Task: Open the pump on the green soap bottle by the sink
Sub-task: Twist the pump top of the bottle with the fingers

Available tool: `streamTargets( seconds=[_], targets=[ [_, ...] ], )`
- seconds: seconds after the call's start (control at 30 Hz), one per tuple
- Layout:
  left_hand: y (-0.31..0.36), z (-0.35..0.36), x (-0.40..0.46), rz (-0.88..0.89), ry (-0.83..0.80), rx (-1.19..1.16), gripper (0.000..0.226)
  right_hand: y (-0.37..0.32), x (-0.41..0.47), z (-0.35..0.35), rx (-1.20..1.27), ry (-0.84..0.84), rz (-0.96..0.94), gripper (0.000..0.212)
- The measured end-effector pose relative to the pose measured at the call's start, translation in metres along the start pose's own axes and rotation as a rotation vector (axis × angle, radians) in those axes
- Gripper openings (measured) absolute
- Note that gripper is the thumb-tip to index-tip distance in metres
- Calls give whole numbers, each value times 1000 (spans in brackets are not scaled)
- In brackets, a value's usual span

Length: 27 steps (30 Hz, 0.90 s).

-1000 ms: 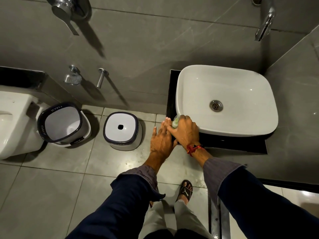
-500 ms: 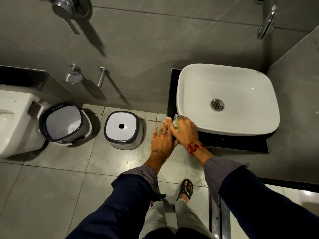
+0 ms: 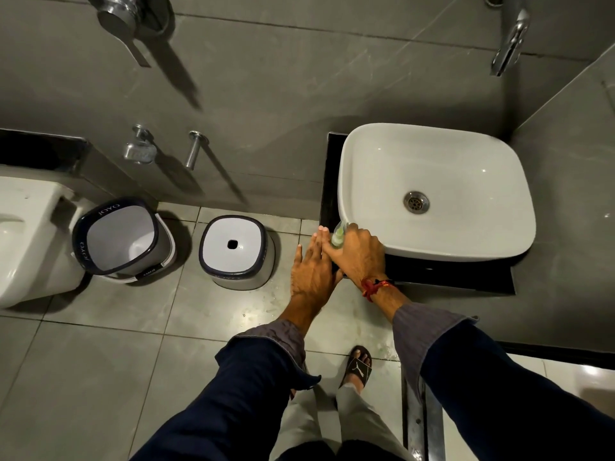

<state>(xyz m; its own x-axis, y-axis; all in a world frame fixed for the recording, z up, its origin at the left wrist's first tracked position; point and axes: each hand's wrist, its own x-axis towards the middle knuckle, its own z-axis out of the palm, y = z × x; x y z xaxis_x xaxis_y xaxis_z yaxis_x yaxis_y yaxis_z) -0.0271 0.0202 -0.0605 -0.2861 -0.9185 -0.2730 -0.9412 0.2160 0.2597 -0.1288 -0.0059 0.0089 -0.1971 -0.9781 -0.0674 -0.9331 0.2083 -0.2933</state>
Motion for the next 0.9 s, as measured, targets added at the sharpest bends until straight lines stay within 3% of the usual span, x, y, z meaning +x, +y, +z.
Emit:
streamTargets(
  seconds=[0.1, 0.3, 0.47, 0.6, 0.8, 0.9],
  targets=[
    [0, -1, 1, 2, 2, 4, 94, 2, 0, 5, 17, -53, -42, 49],
    [0, -1, 2, 8, -13, 0, 91, 1, -2, 8, 49, -13, 30, 61],
    [1, -1, 1, 7, 19, 5, 90, 3, -4, 12, 62, 2, 6, 47],
    [0, 0, 3, 6, 7, 5, 93, 10, -7, 10, 78, 35, 26, 57],
    [1, 0, 3, -1, 25, 14, 93, 23, -11, -7, 147, 202, -195, 35],
    [2, -1, 2, -14, 37, -6, 93, 28, 0, -18, 101, 144, -257, 48]
  ],
)
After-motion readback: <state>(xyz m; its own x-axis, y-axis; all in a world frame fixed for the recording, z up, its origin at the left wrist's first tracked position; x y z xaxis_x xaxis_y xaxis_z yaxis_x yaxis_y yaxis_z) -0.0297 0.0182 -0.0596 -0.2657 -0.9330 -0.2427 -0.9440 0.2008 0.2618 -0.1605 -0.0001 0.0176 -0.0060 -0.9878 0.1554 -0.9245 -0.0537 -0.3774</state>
